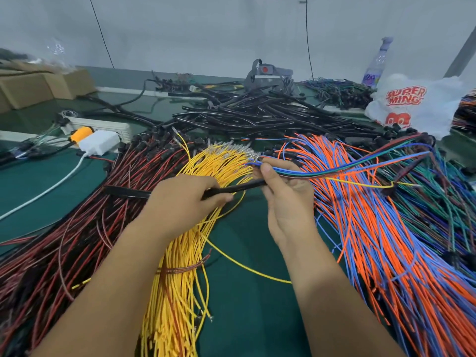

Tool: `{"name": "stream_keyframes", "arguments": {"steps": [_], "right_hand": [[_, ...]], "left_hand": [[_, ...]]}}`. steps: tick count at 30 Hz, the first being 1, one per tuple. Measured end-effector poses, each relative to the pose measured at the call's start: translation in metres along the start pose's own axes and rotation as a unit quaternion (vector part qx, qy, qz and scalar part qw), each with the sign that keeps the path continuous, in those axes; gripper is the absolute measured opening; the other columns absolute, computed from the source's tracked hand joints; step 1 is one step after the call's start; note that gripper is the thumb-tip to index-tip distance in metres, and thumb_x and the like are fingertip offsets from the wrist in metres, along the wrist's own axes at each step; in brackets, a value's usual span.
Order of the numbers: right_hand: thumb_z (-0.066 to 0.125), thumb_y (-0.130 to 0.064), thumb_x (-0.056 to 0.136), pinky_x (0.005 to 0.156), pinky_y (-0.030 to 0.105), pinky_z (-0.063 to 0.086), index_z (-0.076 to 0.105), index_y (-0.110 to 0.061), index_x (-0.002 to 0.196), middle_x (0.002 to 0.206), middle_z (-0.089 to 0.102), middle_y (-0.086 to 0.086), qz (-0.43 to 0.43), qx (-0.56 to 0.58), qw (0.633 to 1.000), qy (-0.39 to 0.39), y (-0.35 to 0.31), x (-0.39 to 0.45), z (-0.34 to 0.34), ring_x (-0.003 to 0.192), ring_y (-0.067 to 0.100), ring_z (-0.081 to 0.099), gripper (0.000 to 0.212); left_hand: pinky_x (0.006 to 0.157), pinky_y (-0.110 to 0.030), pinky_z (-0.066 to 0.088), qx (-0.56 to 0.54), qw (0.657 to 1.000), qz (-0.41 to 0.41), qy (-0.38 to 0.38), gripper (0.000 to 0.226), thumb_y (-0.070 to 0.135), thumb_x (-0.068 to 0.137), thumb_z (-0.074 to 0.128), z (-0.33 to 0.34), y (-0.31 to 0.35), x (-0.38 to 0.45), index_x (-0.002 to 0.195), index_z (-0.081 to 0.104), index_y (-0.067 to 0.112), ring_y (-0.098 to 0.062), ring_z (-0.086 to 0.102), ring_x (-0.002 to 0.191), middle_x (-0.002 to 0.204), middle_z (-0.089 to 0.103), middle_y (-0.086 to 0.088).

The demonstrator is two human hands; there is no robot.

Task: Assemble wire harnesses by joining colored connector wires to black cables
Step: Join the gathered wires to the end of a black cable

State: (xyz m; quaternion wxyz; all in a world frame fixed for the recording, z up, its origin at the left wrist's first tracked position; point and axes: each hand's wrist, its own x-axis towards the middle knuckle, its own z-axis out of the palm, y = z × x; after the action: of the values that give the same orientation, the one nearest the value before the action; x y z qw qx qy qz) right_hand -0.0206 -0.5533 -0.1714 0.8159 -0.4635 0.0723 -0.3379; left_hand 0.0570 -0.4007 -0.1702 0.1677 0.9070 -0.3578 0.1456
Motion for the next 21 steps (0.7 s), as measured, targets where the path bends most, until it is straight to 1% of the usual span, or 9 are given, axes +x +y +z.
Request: {"name": "stream_keyframes", "arguments": {"steps": [2, 4, 7, 11, 13, 15, 17, 19, 21], "right_hand": [[0.058, 0.010, 0.088, 0.095, 0.045, 0.048, 0.066, -0.009, 0.081, 0.075, 0.068, 0.007, 0.006, -0.005, 1.000, -0.001, 0.000, -0.001, 0.000, 0.076, 0.020, 0.064, 0.021], [0.059, 0.009, 0.087, 0.090, 0.045, 0.048, 0.065, -0.008, 0.082, 0.076, 0.067, 0.011, 0.012, -0.021, 0.999, -0.029, 0.002, -0.004, 0.003, 0.076, 0.023, 0.063, 0.019], [0.062, 0.009, 0.086, 0.078, 0.031, 0.050, 0.066, -0.010, 0.080, 0.076, 0.067, 0.008, 0.015, -0.064, 0.994, -0.086, 0.007, -0.012, 0.010, 0.075, 0.019, 0.062, 0.019], [0.063, 0.011, 0.084, 0.067, 0.020, 0.051, 0.069, -0.011, 0.078, 0.069, 0.068, -0.005, 0.001, -0.092, 0.990, -0.105, 0.009, -0.014, 0.013, 0.067, 0.009, 0.063, 0.024], [0.063, 0.011, 0.084, 0.062, 0.018, 0.051, 0.070, -0.012, 0.077, 0.067, 0.067, -0.004, -0.008, -0.091, 0.991, -0.099, 0.009, -0.013, 0.011, 0.064, 0.009, 0.061, 0.026], [0.063, 0.012, 0.084, 0.060, 0.019, 0.051, 0.070, -0.010, 0.078, 0.068, 0.067, 0.000, -0.010, -0.084, 0.992, -0.097, 0.010, -0.014, 0.011, 0.063, 0.010, 0.061, 0.024], [0.062, 0.012, 0.084, 0.064, 0.020, 0.051, 0.070, -0.010, 0.079, 0.068, 0.068, 0.001, -0.010, -0.074, 0.992, -0.106, 0.013, -0.016, 0.013, 0.064, 0.011, 0.062, 0.024], [0.062, 0.012, 0.084, 0.067, 0.020, 0.050, 0.070, -0.011, 0.078, 0.069, 0.069, 0.000, -0.012, -0.068, 0.991, -0.118, 0.016, -0.018, 0.016, 0.065, 0.011, 0.062, 0.025], [0.062, 0.012, 0.084, 0.069, 0.018, 0.050, 0.070, -0.012, 0.078, 0.068, 0.070, -0.001, -0.019, -0.064, 0.991, -0.114, 0.016, -0.017, 0.016, 0.065, 0.010, 0.063, 0.026]], "left_hand": [[0.045, -0.024, 0.023, -0.027, 1.000, 0.003, -0.013, 0.028, 0.066, 0.083, 0.048, -0.003, -0.005, -0.001, 0.080, 0.060, 0.041, 0.001, 0.047, 0.052, 0.052, 0.050, 0.012], [0.044, -0.024, 0.022, -0.049, 0.999, 0.015, -0.018, 0.024, 0.061, 0.084, 0.053, -0.003, -0.005, -0.002, 0.072, 0.058, 0.041, 0.000, 0.049, 0.055, 0.050, 0.048, 0.011], [0.045, -0.026, 0.020, -0.068, 0.998, 0.009, -0.006, 0.030, 0.053, 0.085, 0.061, 0.002, 0.000, 0.000, 0.061, 0.055, 0.036, -0.002, 0.047, 0.050, 0.047, 0.045, 0.007], [0.045, -0.026, 0.021, -0.129, 0.992, -0.012, -0.001, 0.018, 0.052, 0.083, 0.062, 0.003, 0.006, 0.002, 0.070, 0.068, 0.041, -0.004, 0.045, 0.046, 0.049, 0.051, 0.011], [0.046, -0.026, 0.022, -0.132, 0.991, -0.005, -0.009, 0.013, 0.053, 0.085, 0.060, 0.003, 0.009, 0.002, 0.079, 0.068, 0.045, -0.004, 0.047, 0.047, 0.051, 0.053, 0.013], [0.047, -0.026, 0.025, -0.117, 0.993, 0.003, -0.007, 0.015, 0.047, 0.089, 0.057, 0.004, 0.012, 0.002, 0.089, 0.069, 0.039, -0.006, 0.045, 0.048, 0.050, 0.050, 0.007], [0.050, -0.029, 0.033, -0.149, 0.989, -0.003, -0.007, 0.012, 0.036, 0.092, 0.056, 0.004, 0.013, 0.002, 0.089, 0.068, 0.034, -0.011, 0.049, 0.055, 0.064, 0.057, 0.007], [0.061, -0.037, 0.046, -0.184, 0.983, -0.007, 0.004, 0.013, 0.027, 0.091, 0.055, 0.006, 0.013, 0.003, 0.092, 0.067, 0.025, -0.022, 0.057, 0.072, 0.084, 0.063, 0.001], [0.066, -0.040, 0.048, -0.168, 0.986, -0.016, 0.012, 0.021, 0.030, 0.093, 0.051, 0.007, 0.015, 0.003, 0.101, 0.066, 0.017, -0.024, 0.058, 0.082, 0.090, 0.063, 0.001]]}}
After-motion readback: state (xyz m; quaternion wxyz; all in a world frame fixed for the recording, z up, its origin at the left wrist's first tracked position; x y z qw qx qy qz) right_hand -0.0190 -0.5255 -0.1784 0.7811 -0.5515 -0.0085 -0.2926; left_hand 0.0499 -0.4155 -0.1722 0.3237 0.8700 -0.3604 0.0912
